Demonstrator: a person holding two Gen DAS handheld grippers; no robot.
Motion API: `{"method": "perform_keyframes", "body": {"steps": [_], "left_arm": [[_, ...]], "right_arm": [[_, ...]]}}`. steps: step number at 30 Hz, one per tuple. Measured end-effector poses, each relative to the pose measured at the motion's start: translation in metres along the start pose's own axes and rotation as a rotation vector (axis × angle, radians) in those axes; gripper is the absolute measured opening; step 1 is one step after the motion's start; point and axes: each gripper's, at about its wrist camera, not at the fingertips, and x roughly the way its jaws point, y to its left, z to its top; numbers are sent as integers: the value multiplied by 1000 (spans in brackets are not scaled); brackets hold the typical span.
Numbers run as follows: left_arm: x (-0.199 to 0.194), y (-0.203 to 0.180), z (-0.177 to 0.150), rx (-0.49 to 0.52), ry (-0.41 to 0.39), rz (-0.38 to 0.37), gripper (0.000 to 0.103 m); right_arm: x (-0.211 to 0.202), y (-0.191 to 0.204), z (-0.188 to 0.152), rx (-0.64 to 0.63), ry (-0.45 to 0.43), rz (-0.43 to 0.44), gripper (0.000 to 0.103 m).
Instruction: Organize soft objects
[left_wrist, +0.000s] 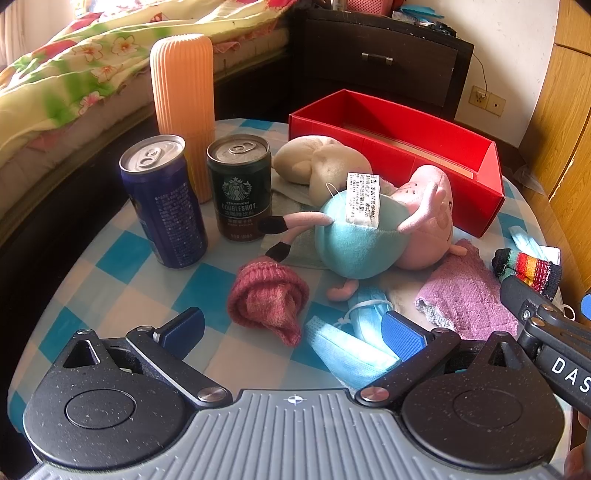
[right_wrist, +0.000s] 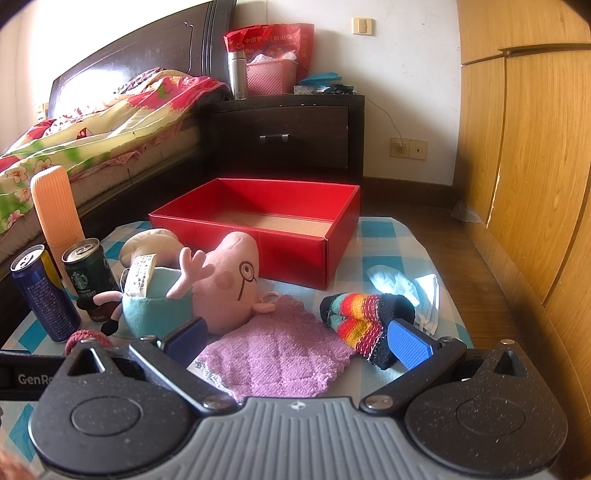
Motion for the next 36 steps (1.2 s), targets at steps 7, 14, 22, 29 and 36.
{"method": "perform_keyframes", "body": {"steps": [7, 14, 22, 29, 36], "left_arm": [[1, 1, 0, 1, 1, -1, 97], [2, 2, -1, -1, 4, 0, 97], [2, 1, -2, -3, 5, 0, 97], [3, 0, -3, 0, 6, 1, 97], [2, -1, -2, 2, 3, 5, 97]], "right_arm": [[1, 1, -1, -3, 2, 1, 85], [2, 1, -2, -5, 4, 1, 85], [3, 1, -2, -4, 6, 1, 85], [3, 1, -2, -5, 7, 0, 85], [3, 0, -3, -5, 8, 0, 85]]}}
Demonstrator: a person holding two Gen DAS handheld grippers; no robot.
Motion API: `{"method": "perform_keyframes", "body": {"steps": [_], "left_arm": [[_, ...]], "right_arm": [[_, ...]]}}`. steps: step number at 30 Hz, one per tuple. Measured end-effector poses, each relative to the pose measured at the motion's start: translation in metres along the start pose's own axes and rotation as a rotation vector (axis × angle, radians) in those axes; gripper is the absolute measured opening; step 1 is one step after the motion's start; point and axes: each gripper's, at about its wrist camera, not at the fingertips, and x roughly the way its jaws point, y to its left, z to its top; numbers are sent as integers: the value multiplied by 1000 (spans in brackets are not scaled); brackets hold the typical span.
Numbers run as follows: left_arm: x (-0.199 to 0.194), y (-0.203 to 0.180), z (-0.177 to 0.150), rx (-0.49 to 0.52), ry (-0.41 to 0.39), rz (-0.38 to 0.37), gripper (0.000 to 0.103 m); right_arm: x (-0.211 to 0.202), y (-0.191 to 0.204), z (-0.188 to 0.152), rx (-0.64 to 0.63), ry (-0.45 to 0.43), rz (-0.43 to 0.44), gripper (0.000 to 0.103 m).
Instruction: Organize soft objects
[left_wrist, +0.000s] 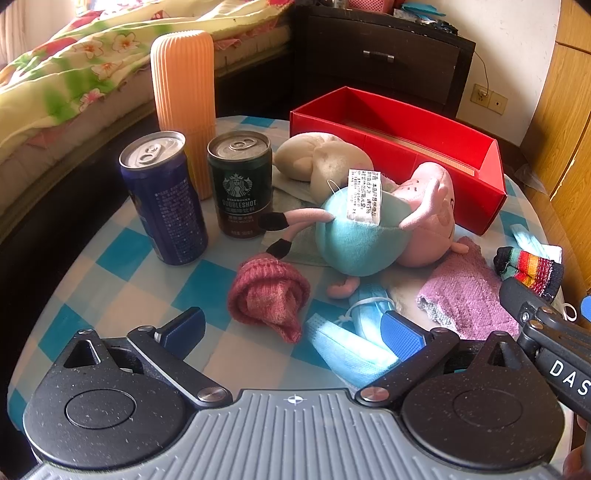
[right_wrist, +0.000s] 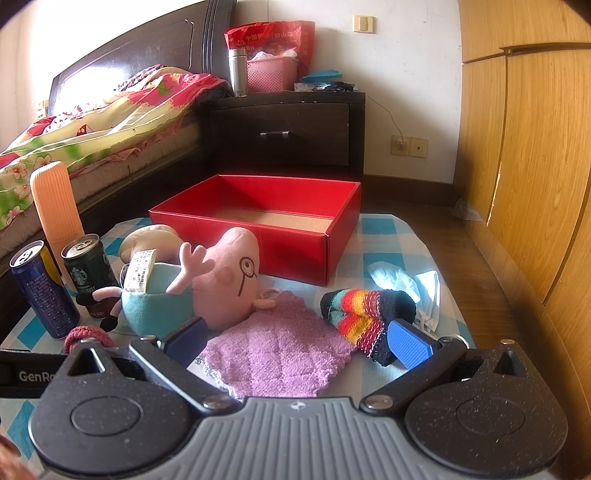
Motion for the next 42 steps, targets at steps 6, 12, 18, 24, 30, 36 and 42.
{"method": "perform_keyframes", "body": {"steps": [6, 12, 18, 24, 30, 36, 42], "left_arm": [[0, 0, 0, 0, 1, 0, 97], [0, 1, 1, -1, 2, -1, 97], [0, 1, 1, -2, 3, -3, 97], [0, 1, 2, 0, 4, -4, 97], [0, 0, 1, 3, 3, 0, 97], [-1, 0, 2, 7, -7, 5, 97], [-2, 0, 2, 11, -13, 8, 97]], "right_arm": [[0, 0, 0, 0, 0, 0, 85], [0, 0, 0, -1, 0, -1, 85], [0, 0, 1, 0, 0, -1, 85], [0, 0, 0, 1, -2, -1, 85], [0, 0, 0, 2, 0, 0, 85], [0, 0, 0, 3, 1, -1, 85], [0, 0, 0, 3, 2, -1, 85]]}}
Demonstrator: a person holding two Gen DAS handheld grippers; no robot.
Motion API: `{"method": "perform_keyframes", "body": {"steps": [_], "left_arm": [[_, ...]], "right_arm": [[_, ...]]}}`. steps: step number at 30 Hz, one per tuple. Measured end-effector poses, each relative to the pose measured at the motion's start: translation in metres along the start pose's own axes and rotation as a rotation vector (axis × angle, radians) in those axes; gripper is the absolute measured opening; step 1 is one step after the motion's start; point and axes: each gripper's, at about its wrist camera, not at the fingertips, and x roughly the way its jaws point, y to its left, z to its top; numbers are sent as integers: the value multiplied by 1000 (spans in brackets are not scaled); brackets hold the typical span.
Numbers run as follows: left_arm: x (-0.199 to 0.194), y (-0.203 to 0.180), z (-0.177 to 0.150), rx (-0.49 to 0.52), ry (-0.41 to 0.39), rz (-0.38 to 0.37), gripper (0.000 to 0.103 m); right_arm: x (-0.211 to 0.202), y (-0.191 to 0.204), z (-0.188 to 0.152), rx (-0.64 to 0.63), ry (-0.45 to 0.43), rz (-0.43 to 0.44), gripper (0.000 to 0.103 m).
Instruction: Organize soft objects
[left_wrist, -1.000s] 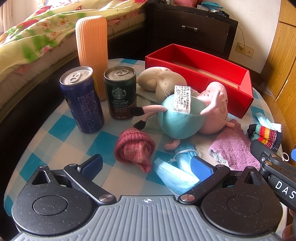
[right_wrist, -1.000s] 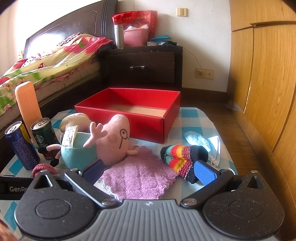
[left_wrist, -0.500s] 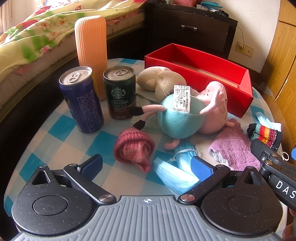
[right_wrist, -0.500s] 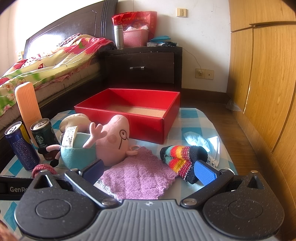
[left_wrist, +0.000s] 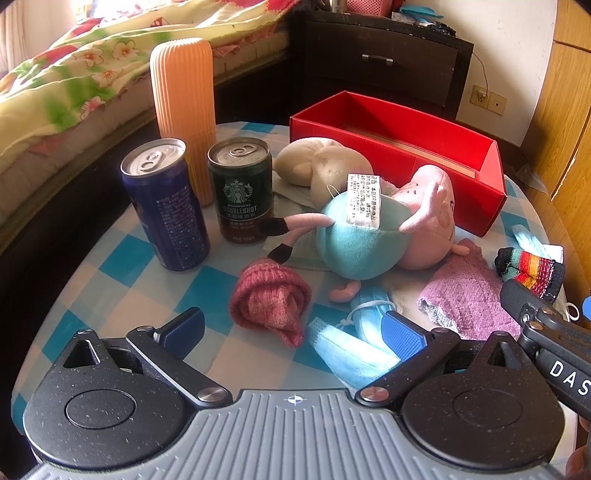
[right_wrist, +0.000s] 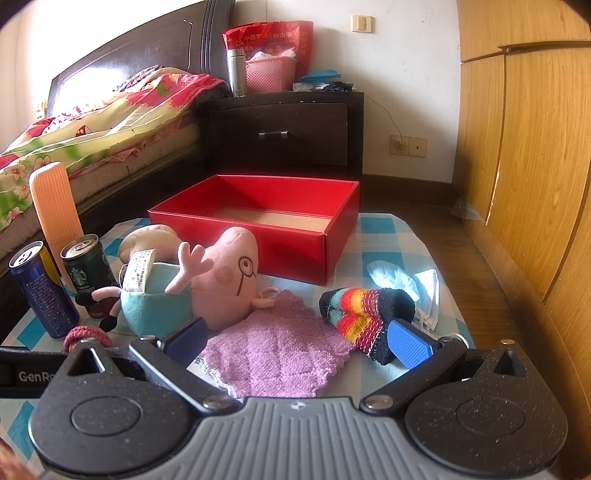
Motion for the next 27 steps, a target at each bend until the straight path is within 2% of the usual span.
{"method": "perform_keyframes", "body": {"steps": [21, 24, 27], "left_arm": [[-2, 2, 0, 1, -6, 0, 97], [-2, 11, -1, -13, 14, -42, 97], [-4, 29, -1, -47, 21, -38, 97]], "right_arm": [[1, 0, -1, 2, 6, -1, 85], [1, -2, 0, 16, 15, 10, 85], [3, -7, 3, 23, 18, 2, 85]]}}
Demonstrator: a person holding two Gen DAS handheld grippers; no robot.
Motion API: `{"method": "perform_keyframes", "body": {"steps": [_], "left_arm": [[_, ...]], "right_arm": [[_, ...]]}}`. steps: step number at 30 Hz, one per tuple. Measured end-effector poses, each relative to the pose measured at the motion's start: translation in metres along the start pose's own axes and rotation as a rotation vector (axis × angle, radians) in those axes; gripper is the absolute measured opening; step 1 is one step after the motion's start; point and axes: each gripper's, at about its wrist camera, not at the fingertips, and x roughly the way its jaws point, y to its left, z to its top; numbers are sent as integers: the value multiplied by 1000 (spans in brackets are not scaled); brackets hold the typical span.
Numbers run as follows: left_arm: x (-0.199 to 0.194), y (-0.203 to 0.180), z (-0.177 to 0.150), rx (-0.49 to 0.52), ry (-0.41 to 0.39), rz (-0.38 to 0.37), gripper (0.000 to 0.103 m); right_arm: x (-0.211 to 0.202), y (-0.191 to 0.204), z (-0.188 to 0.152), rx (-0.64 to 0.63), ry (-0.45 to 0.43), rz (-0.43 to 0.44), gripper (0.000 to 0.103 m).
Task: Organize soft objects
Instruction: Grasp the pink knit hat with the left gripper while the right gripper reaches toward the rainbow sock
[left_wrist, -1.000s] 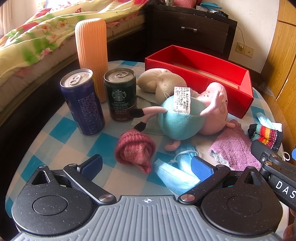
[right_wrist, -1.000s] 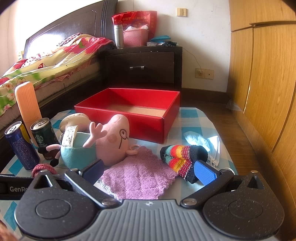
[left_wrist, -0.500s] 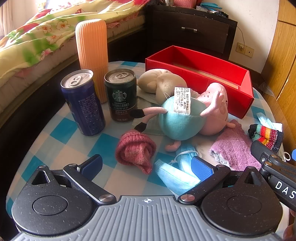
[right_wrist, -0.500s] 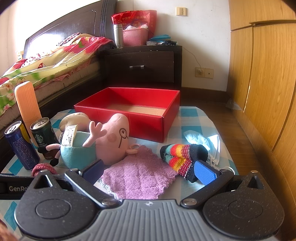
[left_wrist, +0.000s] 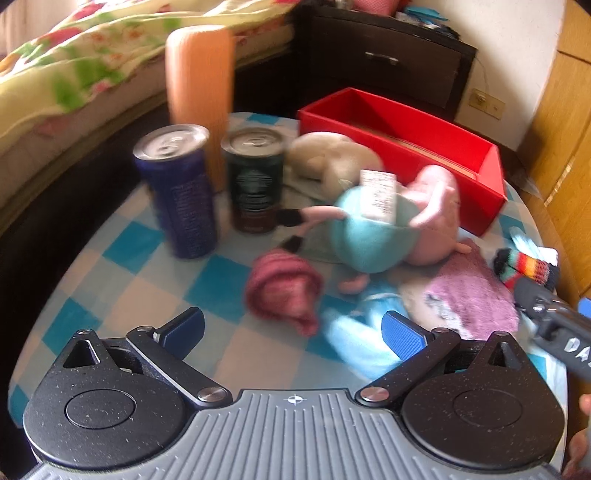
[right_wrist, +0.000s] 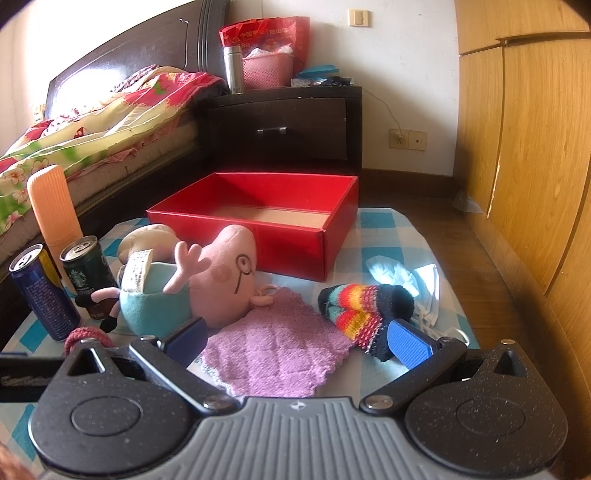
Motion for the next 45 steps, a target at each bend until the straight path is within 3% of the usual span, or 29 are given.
{"method": "perform_keyframes", "body": {"steps": [6, 9, 15, 19, 23, 26, 27, 29, 32, 37, 42, 43, 44, 45], "left_arm": [[-6, 29, 1, 51, -73, 104, 97], [-2, 37, -1, 57, -52, 70, 96], [25, 30, 4, 77, 61, -81, 87], [49, 22, 17, 17, 100, -82, 81], [62, 12, 23, -8, 96, -84, 67], [74, 4, 21, 25, 152, -69, 48], [73, 2, 19, 45, 141, -62, 48], [71, 1, 18, 64, 147, -67, 37], [65, 10, 17, 45, 156, -98, 33], [53, 30, 18, 21, 158, -120, 30], [48, 32, 25, -10, 160, -169, 30], [48, 31, 25, -10, 162, -178, 30], [48, 30, 26, -10, 168, -191, 30], [48, 28, 26, -12, 173, -201, 30]], "right_arm": [[6, -9, 6, 18, 38, 4, 85], [12, -5, 10, -23, 73, 22, 85], [24, -7, 24, -86, 118, 39, 85], [29, -16, 28, -61, 131, 35, 85], [34, -28, 27, -41, 167, 45, 85], [37, -37, 29, -49, 169, 37, 84], [37, -39, 30, -51, 171, 41, 84], [37, -45, 33, -47, 175, 70, 78], [41, -56, 38, -38, 199, 96, 71], [52, -83, 54, -2, 221, 75, 69], [74, -76, 71, -138, 269, 132, 66], [80, -72, 71, -159, 289, 156, 55], [88, -70, 69, -168, 326, 187, 35], [96, -69, 65, -159, 367, 210, 26]]}}
